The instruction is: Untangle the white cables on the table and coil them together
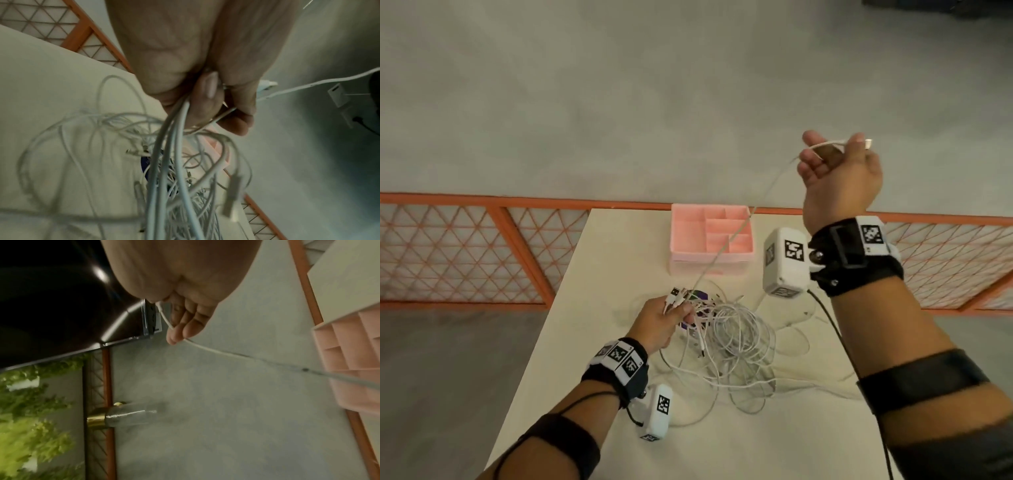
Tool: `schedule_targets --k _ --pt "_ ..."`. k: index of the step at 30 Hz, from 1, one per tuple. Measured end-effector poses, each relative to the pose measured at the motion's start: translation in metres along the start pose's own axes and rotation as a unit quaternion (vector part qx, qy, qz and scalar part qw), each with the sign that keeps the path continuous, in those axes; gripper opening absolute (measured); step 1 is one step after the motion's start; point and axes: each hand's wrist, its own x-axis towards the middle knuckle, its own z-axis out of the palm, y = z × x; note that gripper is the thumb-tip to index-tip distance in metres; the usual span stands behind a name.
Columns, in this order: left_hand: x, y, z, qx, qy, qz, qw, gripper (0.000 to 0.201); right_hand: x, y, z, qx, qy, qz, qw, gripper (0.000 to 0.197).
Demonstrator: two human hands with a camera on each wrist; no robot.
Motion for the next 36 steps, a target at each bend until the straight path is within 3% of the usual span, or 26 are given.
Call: schedule_targets --k 2,4,6,8,11,13,14,17,20,23,27,32,36 --pt "-0.001 0.006 0.001 -0.005 0.032 0.003 0.999 0.023 -0.004 -0.008 -0.009 -0.032 -0.014 -0.005 0.999 0.017" --pt "-0.002 0.024 0.002 -0.052 0.063 0.014 0.997 0.020 -0.018 0.003 -0.021 -0.136 -0.070 -0.018 0.988 0.017" --pt "-0.003 0.051 0.004 -0.100 0.068 0.037 0.992 0.021 -0.037 0.027 -0.035 -0.295 -0.161 -0.017 0.942 0.016" --pt "-0.003 0.081 0.007 -0.122 0.055 0.064 0.989 0.022 -0.058 0.058 -0.049 -0.406 -0.253 0.032 0.878 0.010" --pt "-0.008 0.118 0.013 -0.120 0.025 0.095 0.988 0.023 -0.092 0.096 -0.066 -0.458 -0.366 0.114 0.802 0.015" --pt "-0.012 0.131 0.018 -0.101 -0.009 0.115 0.988 0.024 -0.107 0.109 -0.069 -0.468 -0.399 0.126 0.778 0.008" --pt "-0.013 0.134 0.020 -0.089 -0.018 0.124 0.988 0.025 -0.111 0.111 -0.068 -0.471 -0.404 0.129 0.773 0.014" --pt "-0.012 0.127 0.018 -0.073 0.015 0.143 0.987 0.026 -0.103 0.106 -0.059 -0.468 -0.370 0.141 0.790 0.028" --pt "-0.010 0.105 0.016 -0.084 0.053 0.117 0.988 0.024 -0.082 0.087 -0.048 -0.381 -0.313 0.166 0.854 0.023" --pt "-0.011 0.083 0.022 -0.115 0.009 0.085 0.990 0.021 -0.064 0.067 -0.034 -0.300 -0.285 0.171 0.894 0.020" --pt "-0.013 0.067 0.033 -0.077 -0.029 0.125 0.989 0.025 -0.042 0.035 -0.011 -0.202 -0.245 0.131 0.939 0.022" --pt "-0.012 0.077 0.043 -0.120 -0.061 0.150 0.980 0.026 -0.026 0.008 0.001 -0.120 -0.214 0.118 0.962 0.022" --pt "-0.016 0.076 0.048 -0.169 -0.085 0.089 0.978 0.029 -0.020 0.007 -0.003 -0.131 -0.186 0.092 0.969 0.023"
